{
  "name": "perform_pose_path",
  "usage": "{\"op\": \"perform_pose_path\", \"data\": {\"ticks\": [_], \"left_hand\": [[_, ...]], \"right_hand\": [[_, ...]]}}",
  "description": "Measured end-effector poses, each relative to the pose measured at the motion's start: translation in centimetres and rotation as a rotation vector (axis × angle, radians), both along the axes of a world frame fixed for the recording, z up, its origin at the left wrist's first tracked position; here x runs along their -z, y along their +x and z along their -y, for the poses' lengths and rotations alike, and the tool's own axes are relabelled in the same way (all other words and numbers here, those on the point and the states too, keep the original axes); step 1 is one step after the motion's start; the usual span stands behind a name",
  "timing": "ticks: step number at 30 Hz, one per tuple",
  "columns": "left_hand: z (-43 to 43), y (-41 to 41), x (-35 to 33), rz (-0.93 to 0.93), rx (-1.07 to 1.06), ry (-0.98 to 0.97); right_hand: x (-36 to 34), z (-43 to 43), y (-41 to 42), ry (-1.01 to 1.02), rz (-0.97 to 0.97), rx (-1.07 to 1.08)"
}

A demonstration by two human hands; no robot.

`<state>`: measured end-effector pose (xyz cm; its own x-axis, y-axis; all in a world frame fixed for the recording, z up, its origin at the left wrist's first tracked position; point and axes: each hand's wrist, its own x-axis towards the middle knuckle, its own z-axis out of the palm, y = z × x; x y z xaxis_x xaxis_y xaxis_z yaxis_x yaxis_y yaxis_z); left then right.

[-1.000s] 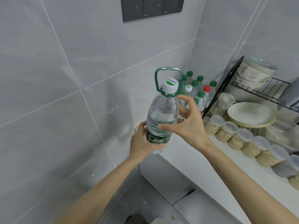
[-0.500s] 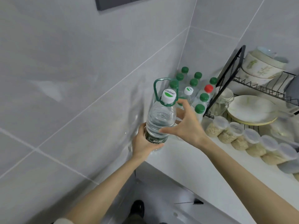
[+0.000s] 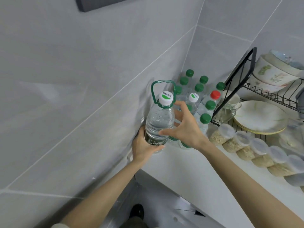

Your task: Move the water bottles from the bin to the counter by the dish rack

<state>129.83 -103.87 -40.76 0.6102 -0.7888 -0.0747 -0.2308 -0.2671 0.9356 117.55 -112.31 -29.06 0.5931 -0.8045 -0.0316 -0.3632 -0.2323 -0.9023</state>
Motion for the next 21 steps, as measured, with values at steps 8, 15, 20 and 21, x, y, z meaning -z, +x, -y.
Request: {"op": "perform_pose_path", "data": {"ticks": [8,15,20,21], "left_hand": [[0.0,-0.2,-0.5,0.005,0.033,-0.013],[-2.0,-1.0,-1.9,-0.022,-0.028,-0.053],[-4.1,-1.9,-4.6,-0.017,-0.038,-0.036],[-4.7,-2.3,-5.7,-0.014,-0.038,-0.043]], "right_hand": [[-0.4,-0.4,-0.2,-0.098,-0.029,0.019],[-0.7,-1.9,-2.4,-0.124,0.046,0.075],[-2.1,-2.7,-5.1,-0.026,0.001,-0.061],[-2.5,-3.2,-5.6,-0.024,-0.008,-0.096]]}}
